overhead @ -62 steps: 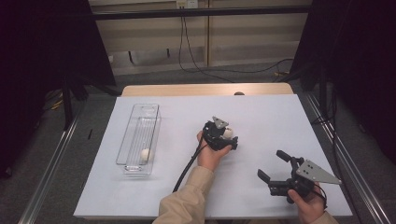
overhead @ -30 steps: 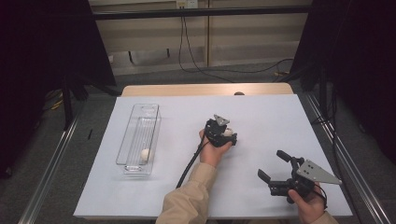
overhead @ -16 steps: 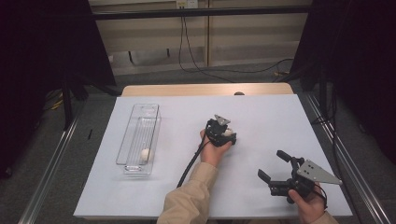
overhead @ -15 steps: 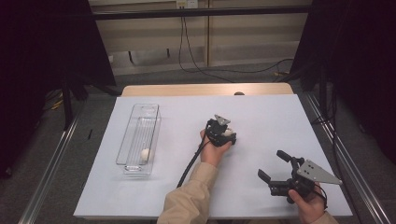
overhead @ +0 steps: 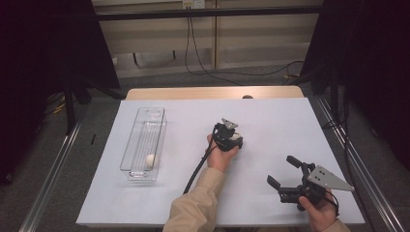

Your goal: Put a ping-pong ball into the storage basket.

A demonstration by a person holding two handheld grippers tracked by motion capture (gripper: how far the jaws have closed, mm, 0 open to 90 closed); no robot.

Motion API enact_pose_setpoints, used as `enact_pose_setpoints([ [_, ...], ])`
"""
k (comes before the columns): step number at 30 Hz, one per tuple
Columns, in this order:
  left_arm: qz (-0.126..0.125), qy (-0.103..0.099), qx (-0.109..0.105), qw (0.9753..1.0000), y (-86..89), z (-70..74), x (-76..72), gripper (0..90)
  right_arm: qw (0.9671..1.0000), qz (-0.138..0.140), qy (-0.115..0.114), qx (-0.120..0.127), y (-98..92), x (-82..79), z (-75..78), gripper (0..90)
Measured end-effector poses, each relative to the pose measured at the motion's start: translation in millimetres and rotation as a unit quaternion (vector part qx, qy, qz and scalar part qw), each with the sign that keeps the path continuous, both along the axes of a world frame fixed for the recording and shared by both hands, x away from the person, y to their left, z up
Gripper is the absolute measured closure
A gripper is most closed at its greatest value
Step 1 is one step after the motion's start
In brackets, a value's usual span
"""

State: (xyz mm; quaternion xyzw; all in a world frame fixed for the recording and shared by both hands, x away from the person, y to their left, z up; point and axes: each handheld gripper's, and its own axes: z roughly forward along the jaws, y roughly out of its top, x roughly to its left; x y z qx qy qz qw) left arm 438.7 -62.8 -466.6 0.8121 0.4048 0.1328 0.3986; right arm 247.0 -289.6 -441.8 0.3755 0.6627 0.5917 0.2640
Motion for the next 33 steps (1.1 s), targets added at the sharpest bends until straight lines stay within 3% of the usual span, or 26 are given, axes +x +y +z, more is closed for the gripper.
enact_pose_setpoints([
  [11, -0.009, 0.008, 0.001, 0.9999, 6.7, 6.8, -1.6, 51.0, 1.0, 0.0, 0.0, -0.003, -0.3, 0.2, -0.4, 1.4],
  [13, -0.009, 0.012, -0.008, 0.9998, 6.8, 7.8, -2.7, 51.0, 1.0, -0.001, 0.0, -0.001, 0.0, 0.1, -0.3, 1.4],
  [21, -0.025, 0.014, -0.012, 0.9995, 9.8, 14.7, -7.3, 51.1, 1.0, -0.001, 0.0, -0.004, -0.3, 0.3, -0.5, 1.4],
  [25, -0.022, 0.018, -0.02, 0.9994, 14.4, 15.5, -8.9, 51.1, 1.0, -0.001, -0.001, -0.003, -0.1, 0.1, -0.4, 1.4],
  [33, -0.022, 0.022, -0.016, 0.9994, 27.9, 16.6, -10.9, 51.1, 1.0, -0.002, 0.0, -0.004, 0.2, 0.2, -0.4, 1.4],
])
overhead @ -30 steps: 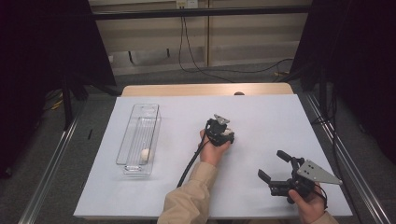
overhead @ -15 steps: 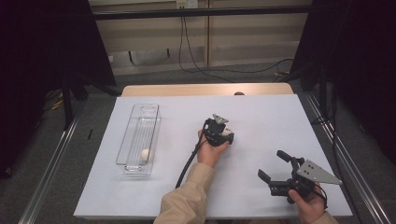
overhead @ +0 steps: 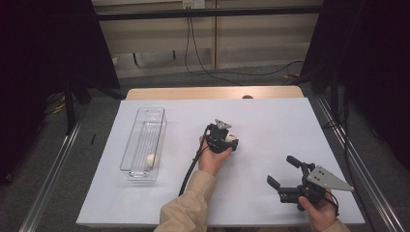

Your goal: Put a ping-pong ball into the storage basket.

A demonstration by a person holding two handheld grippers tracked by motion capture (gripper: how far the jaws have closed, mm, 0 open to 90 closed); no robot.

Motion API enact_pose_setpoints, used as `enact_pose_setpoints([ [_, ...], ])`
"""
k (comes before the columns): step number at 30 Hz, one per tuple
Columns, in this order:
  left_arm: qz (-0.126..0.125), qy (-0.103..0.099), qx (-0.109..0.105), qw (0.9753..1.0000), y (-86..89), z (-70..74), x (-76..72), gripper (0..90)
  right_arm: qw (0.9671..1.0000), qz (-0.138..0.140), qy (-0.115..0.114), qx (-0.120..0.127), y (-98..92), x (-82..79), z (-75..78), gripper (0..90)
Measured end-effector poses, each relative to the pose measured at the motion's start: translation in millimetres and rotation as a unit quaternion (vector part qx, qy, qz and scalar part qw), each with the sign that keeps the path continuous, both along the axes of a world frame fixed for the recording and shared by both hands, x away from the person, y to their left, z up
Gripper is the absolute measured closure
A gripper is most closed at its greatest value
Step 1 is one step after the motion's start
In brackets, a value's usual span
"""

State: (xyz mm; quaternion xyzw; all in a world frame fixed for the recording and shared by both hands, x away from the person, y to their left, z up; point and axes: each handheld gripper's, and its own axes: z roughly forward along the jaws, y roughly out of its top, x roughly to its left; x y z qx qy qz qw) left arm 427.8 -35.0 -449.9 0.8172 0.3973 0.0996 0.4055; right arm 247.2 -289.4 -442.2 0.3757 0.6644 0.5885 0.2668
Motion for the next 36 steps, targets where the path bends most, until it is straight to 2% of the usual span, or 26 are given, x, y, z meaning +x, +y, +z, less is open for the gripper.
enact_pose_setpoints([
  [4, 0.0, 0.002, -0.006, 1.0, 3.4, 1.9, -1.2, 51.2, 1.0, 0.0, 0.0, 0.0, 0.1, 0.0, 0.0, 1.4],
  [8, -0.009, 0.001, -0.001, 1.0, 6.8, 3.8, -2.6, 51.2, 1.0, 0.0, 0.0, 0.0, -0.2, -0.1, 0.1, 1.4],
  [11, -0.008, 0.003, -0.008, 0.9999, 8.3, 4.4, -4.6, 51.1, 1.0, -0.001, 0.0, 0.0, 0.0, -0.1, 0.0, 1.4],
  [14, -0.016, 0.005, -0.002, 0.9999, 11.7, 5.6, -6.1, 51.1, 1.0, -0.001, 0.0, -0.001, 0.1, 0.0, -0.1, 1.4],
  [19, -0.022, 0.008, -0.003, 0.9997, 17.9, 8.0, -8.6, 51.2, 1.0, 0.001, -0.001, -0.004, 0.2, 0.1, -0.3, 1.4],
  [28, -0.023, 0.016, -0.007, 0.9996, 26.1, 9.0, -11.1, 51.1, 1.0, 0.0, -0.001, -0.004, 0.5, 0.0, -0.4, 1.4],
  [36, -0.028, 0.012, -0.008, 0.9995, 32.1, 11.9, -15.1, 51.1, 1.0, 0.001, -0.001, -0.005, 0.4, 0.1, -0.5, 1.4],
])
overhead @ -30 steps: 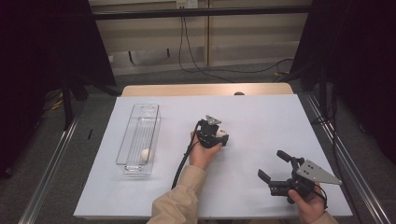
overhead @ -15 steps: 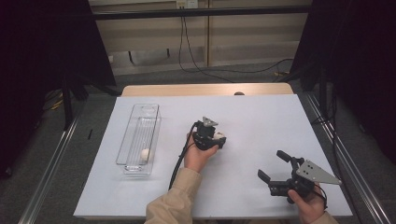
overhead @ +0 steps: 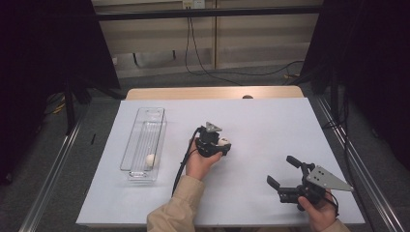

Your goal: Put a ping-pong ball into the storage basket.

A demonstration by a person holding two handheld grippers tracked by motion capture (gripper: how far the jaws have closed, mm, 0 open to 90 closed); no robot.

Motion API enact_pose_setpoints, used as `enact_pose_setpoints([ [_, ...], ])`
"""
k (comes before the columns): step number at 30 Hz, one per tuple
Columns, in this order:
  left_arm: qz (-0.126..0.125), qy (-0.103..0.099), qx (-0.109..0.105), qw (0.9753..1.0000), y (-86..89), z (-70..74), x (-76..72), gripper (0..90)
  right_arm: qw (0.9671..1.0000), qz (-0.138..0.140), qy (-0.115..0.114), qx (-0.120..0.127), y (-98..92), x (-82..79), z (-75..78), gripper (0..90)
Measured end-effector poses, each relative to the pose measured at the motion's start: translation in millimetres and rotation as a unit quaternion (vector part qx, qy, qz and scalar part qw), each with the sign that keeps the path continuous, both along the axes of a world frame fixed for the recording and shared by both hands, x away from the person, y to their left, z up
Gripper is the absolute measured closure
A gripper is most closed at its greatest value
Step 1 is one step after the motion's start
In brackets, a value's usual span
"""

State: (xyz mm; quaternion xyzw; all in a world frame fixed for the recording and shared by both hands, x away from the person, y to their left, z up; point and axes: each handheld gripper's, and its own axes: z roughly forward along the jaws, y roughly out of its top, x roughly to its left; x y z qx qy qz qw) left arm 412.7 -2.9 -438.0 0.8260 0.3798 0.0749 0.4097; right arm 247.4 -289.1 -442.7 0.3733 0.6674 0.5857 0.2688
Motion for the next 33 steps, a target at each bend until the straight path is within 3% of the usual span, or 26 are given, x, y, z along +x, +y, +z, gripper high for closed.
enact_pose_setpoints([
  [17, 0.001, 0.002, 0.006, 1.0, 11.2, 5.4, -4.2, 51.1, 1.0, 0.001, -0.001, -0.002, 1.0, -0.1, 0.0, 1.5],
  [25, -0.005, -0.002, 0.019, 0.9998, 16.8, 8.8, -6.7, 51.1, 1.0, 0.003, -0.001, -0.005, 1.8, -0.2, -0.2, 1.5],
  [33, 0.0, 0.002, 0.017, 0.9999, 28.0, 11.0, -10.2, 51.1, 1.0, 0.004, -0.002, -0.006, 2.5, -0.5, -0.1, 1.6],
])
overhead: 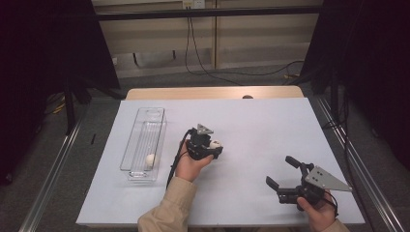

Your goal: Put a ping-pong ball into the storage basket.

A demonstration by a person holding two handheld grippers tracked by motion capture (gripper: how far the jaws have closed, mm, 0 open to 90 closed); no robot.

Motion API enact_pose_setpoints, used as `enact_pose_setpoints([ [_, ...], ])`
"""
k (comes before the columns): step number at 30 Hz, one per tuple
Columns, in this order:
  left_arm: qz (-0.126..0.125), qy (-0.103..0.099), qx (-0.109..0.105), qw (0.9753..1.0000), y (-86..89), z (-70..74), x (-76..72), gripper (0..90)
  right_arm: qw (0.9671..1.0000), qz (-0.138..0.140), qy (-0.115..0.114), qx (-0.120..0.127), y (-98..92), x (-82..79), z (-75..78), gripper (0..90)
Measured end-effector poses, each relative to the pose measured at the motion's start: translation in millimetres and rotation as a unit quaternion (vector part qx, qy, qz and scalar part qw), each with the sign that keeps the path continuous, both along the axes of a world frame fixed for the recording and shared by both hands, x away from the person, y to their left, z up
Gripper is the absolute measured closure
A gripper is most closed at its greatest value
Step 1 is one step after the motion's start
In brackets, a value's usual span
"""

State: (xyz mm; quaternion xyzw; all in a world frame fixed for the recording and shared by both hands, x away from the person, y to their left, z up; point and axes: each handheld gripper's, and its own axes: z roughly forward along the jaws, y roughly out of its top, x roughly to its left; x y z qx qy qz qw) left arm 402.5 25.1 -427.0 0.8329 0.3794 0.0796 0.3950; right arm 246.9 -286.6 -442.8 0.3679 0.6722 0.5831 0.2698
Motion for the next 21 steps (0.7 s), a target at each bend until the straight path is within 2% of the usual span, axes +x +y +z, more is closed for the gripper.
enact_pose_setpoints([
  [21, 0.007, 0.004, 0.005, 1.0, 19.1, 6.1, -2.8, 51.1, 0.9999, 0.001, -0.009, -0.005, 0.3, -1.3, 0.6, 1.7],
])
